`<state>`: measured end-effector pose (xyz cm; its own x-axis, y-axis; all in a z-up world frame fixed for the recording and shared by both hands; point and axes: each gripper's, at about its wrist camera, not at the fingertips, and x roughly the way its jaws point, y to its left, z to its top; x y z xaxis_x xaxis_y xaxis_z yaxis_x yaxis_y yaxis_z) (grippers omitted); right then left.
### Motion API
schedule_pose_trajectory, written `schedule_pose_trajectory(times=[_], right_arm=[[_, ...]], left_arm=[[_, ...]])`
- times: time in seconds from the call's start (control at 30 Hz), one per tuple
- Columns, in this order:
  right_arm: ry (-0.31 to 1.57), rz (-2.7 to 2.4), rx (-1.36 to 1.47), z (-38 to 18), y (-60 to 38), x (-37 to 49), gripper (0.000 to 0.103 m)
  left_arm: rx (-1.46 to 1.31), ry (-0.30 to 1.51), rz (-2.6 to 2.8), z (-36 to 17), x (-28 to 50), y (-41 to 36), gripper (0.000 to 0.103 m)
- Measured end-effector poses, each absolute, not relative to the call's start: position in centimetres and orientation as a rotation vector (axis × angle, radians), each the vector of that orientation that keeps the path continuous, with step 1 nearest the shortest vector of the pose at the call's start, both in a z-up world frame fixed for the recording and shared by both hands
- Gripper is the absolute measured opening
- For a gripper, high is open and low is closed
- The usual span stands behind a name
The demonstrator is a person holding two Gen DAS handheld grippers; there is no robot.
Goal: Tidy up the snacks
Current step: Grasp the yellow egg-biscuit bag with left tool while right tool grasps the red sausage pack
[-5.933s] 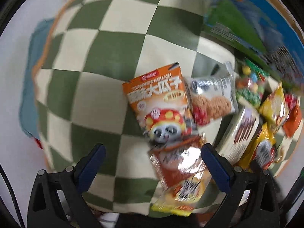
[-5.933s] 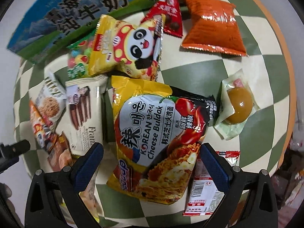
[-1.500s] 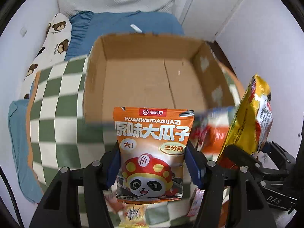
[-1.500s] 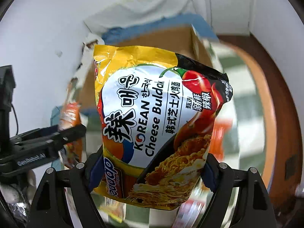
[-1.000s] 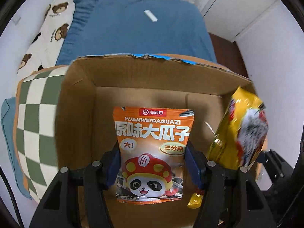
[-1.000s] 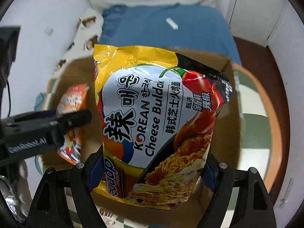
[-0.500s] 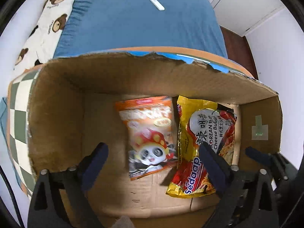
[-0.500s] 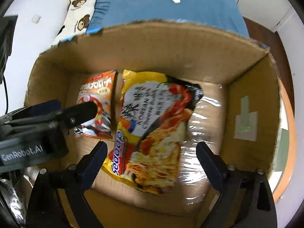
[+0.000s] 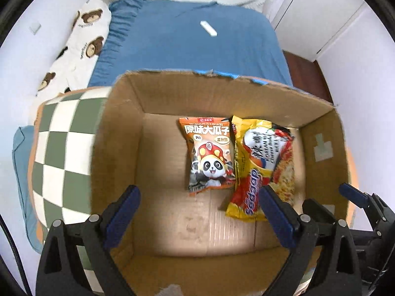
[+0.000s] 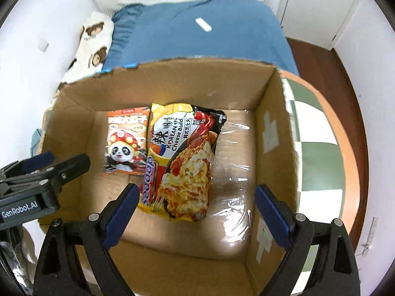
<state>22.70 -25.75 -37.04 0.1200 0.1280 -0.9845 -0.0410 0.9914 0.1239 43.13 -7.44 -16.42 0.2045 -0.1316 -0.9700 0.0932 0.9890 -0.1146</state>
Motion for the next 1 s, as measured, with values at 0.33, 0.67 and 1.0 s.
schedule_pose_trajectory(times=[0.33,0.67,1.0], right_arm=[[1.240,0.148,0.140,-27.8,-25.6,15.4,0.069],[1.476,0.216,0.405,-34.2,-25.2,1.8,0.064],[1.736,-0.005,0.413,-43.6,-28.3,-11.1,0.067]], left_arm=[[-0.004,1.177,-0.160,-9.1,35.0,-5.1,0.098],[0.289,1.336,-0.137,-18.5,20.7,-0.7,0.098],[0.248,1.706,-0.185,-32.6,12.7,-0.4,0.098]])
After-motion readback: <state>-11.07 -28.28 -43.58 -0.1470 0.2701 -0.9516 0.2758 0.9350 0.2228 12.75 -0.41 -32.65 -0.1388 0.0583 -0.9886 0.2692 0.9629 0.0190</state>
